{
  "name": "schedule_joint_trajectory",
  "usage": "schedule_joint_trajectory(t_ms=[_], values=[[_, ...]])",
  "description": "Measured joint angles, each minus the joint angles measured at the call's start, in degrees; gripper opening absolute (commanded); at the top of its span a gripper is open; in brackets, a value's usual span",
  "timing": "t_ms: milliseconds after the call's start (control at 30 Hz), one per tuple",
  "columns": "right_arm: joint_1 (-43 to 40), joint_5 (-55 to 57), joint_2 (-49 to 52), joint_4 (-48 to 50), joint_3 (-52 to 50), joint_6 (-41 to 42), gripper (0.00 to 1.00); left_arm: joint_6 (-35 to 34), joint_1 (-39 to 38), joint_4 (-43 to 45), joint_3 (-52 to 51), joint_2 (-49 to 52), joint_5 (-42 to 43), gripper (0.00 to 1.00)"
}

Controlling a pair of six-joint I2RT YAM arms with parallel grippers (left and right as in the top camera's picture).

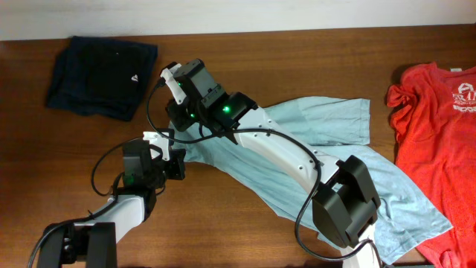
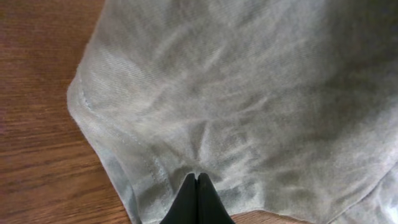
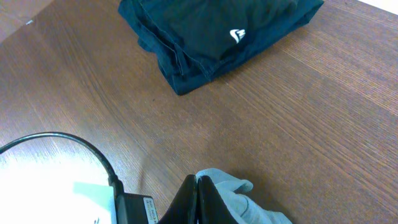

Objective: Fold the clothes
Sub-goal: 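Hold the corner with left gripper, pull right gripper back rightward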

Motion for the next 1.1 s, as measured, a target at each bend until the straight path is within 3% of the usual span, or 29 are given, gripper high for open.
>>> schedule_joint_trajectory(t_ms=[600, 1000, 1100], values=[[0.00, 0.00, 0.00, -0.02, 0.00, 0.00, 0.04, 0.00, 0.00, 5.68, 0.11, 6.34, -0.17, 0.01], [0.00, 0.00, 0.00, 0.00, 0.00, 0.02, 0.05, -6.45, -0.28, -4.04, 2.89, 6.23, -5.79, 0.00], [-0.20, 0.02, 0.00, -0.02, 0.00, 0.28, 0.15, -8.35, -0.28, -6.58, 3.52, 5.70, -6.21, 0.00]])
